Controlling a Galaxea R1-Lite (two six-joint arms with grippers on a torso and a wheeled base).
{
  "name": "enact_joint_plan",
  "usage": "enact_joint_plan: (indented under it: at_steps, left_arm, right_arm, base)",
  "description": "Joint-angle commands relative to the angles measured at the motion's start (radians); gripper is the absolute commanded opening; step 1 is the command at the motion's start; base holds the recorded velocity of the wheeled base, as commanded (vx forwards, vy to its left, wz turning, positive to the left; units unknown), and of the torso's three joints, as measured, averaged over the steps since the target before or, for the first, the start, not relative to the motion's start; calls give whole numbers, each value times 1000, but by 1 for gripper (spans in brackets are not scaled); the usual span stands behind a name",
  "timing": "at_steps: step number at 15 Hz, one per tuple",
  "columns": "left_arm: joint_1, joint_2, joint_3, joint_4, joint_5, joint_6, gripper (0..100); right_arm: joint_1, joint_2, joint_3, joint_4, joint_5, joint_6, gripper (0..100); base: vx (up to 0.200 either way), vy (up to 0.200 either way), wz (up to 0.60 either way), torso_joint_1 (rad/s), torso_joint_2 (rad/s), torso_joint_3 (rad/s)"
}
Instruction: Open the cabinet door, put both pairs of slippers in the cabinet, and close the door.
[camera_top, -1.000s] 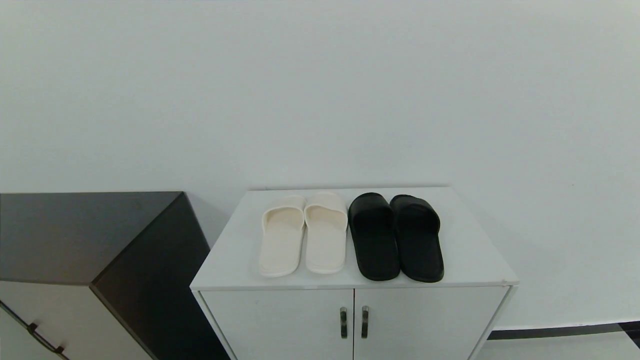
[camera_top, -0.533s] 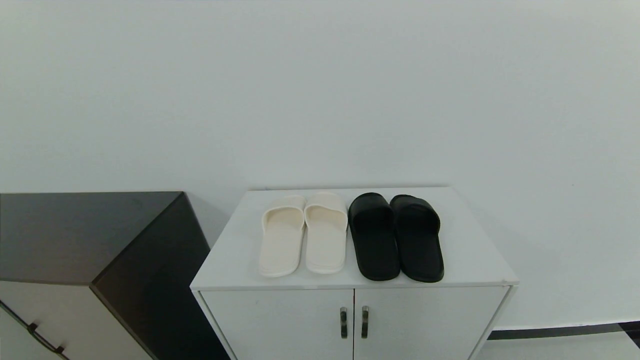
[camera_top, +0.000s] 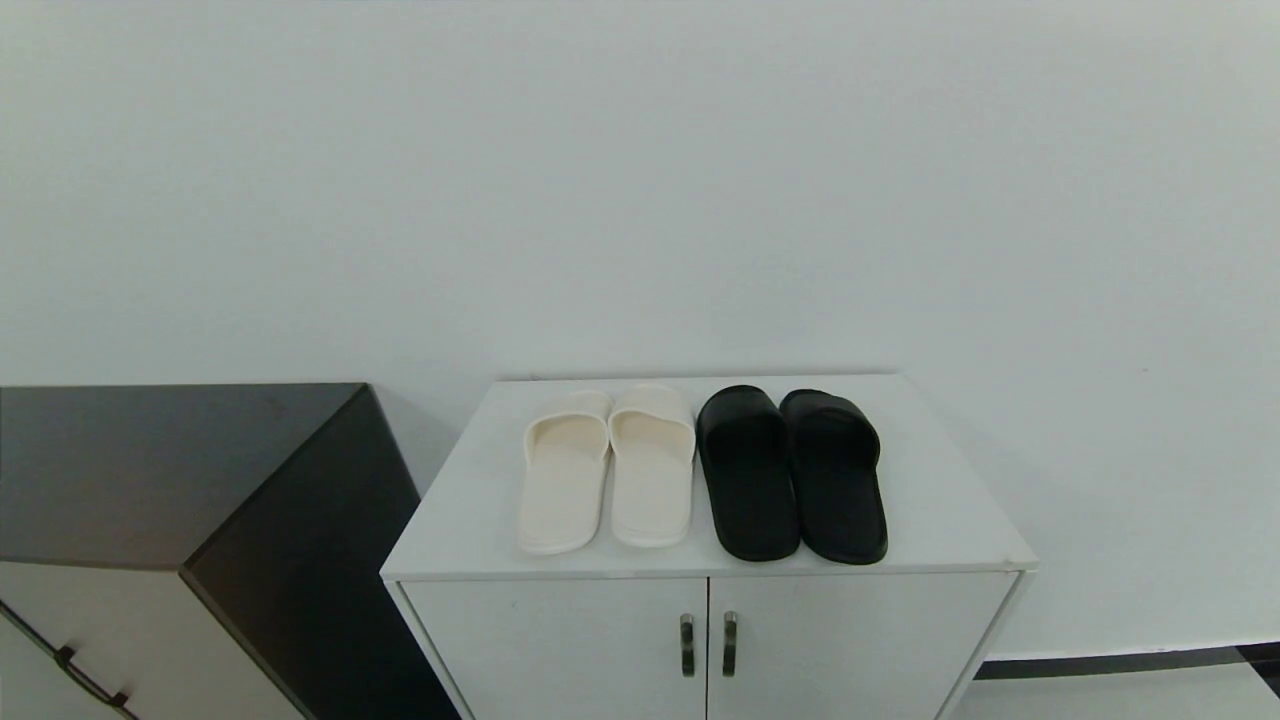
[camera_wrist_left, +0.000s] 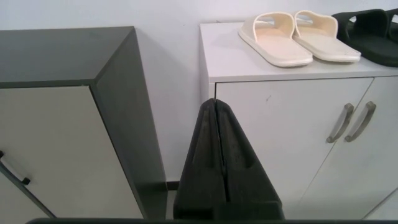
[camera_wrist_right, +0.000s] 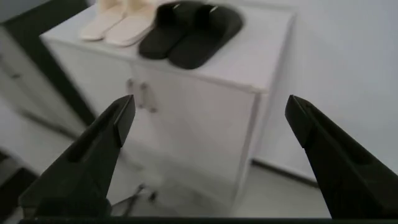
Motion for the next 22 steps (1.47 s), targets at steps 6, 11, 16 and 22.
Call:
enact_joint_plan:
  at_steps: [6, 11, 16, 22]
  left_arm:
    - [1, 1, 0, 0, -3, 0, 0]
    - [1, 1, 0, 0, -4, 3, 0]
    - [1, 1, 0, 0, -4, 2, 0]
    - [1, 1, 0, 2, -4, 2, 0]
  right_arm:
    - [718, 819, -221, -417, -496, 429, 100]
    - [790, 1141, -480, -420, -748, 458, 100]
    - [761, 1419, -700, -423, -938, 458, 100]
    - [655, 1623, -752, -670, -947, 351, 100]
  base:
    - [0, 0, 0, 0, 0, 0]
    - [0, 0, 0, 0, 0, 0]
    - [0, 0, 0, 0, 0, 0]
    - [0, 0, 0, 0, 0, 0]
